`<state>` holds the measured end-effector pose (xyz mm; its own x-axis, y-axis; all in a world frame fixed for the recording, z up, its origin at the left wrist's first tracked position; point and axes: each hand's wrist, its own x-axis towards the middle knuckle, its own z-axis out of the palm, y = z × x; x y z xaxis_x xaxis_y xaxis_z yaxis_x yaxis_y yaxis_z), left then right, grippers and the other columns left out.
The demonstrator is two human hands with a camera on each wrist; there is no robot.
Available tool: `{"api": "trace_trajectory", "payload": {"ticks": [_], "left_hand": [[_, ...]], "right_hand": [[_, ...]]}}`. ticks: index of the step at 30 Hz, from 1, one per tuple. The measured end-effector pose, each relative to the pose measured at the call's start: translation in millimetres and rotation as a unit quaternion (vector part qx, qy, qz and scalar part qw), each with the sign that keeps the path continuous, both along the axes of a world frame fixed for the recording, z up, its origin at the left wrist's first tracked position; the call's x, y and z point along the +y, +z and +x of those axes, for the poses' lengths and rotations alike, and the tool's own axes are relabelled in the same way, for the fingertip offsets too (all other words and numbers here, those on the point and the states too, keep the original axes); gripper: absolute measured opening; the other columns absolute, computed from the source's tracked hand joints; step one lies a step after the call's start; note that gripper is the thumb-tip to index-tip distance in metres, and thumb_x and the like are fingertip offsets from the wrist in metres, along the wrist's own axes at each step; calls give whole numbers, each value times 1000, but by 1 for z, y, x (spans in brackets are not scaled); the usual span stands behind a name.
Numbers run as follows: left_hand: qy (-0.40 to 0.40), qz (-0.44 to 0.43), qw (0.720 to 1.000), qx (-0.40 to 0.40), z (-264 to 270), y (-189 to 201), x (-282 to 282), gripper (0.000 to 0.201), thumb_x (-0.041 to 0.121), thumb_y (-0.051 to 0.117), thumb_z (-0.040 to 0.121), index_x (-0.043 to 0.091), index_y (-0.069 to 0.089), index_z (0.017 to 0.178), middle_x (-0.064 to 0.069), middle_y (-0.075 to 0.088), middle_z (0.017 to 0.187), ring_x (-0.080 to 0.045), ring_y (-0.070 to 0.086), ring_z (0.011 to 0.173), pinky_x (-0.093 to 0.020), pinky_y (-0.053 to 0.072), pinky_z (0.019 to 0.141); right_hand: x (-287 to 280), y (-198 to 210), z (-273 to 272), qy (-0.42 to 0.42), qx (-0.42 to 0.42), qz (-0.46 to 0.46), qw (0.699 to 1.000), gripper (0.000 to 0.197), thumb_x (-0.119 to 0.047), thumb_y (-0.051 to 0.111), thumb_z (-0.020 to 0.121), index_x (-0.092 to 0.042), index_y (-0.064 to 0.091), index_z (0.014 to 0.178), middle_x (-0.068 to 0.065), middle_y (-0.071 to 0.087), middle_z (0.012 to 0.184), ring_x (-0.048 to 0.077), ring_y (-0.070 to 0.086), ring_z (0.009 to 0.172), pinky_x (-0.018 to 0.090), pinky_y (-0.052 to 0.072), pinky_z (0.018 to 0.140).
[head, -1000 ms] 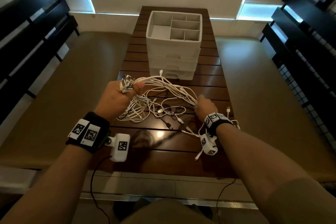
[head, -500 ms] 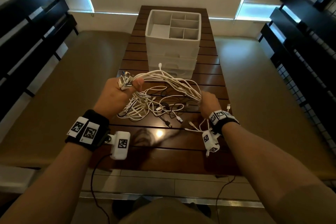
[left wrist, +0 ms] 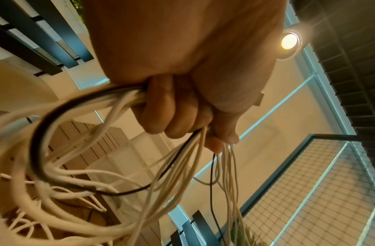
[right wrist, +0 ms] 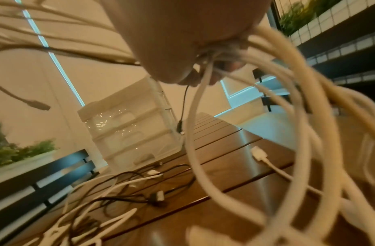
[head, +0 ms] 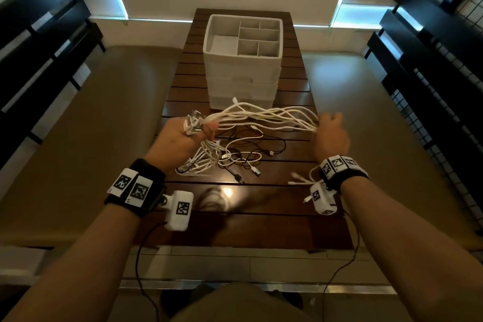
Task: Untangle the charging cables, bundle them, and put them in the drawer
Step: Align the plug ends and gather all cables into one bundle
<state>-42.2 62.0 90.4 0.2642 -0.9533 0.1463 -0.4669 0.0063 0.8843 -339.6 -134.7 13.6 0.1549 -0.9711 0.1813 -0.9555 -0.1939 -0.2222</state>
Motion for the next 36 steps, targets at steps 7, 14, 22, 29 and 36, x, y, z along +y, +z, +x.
{"api": "trace_trajectory", "payload": {"ticks": [7, 14, 22, 29, 36], "left_hand": [[-133, 130, 982, -19, -30, -21, -10, 40, 45, 66, 95, 11, 79, 81, 14, 74, 72, 1, 67, 68, -16, 46, 69], [-166, 185, 961, -119, -31, -56, -28, 39, 50, 63, 100, 23, 78, 75, 0, 75, 77, -19, 70, 77, -47, 56, 83], [-187, 188, 958, -106, -49, -49, -39, 38, 49, 71, 96, 16, 78, 80, -5, 75, 80, -23, 70, 78, -44, 55, 80], [87, 70, 973, 202, -1, -7, -12, 40, 42, 67, 100, 15, 66, 71, 10, 47, 47, -5, 35, 37, -20, 27, 40], [100, 26, 934, 343, 8, 1, 6, 48, 21, 66, 102, 22, 39, 62, 4, 25, 50, -11, 20, 35, -18, 17, 39]], "right_hand": [[-2, -12, -42, -58, 162, 118, 978, 32, -25, 62, 99, -7, 60, 125, 19, 49, 130, 40, 67, 99, 50, 52, 94], [1, -1, -30, 97, 170, 248, 949, 116, -36, 93, 71, -18, 22, 161, 19, 37, 154, 41, 38, 142, 54, 43, 114], [81, 18, 66, 407, -30, 182, 895, 64, -40, 80, 77, -27, 55, 135, -1, 61, 136, 21, 55, 128, 49, 46, 113], [51, 12, 24, 218, 38, 80, 972, 16, -34, 64, 93, -20, 70, 87, 9, 73, 83, 37, 69, 83, 40, 55, 69], [26, -12, -27, 172, 156, 107, 967, 35, -41, 44, 107, -26, 76, 102, 0, 60, 74, 31, 69, 80, 32, 42, 65]]}}
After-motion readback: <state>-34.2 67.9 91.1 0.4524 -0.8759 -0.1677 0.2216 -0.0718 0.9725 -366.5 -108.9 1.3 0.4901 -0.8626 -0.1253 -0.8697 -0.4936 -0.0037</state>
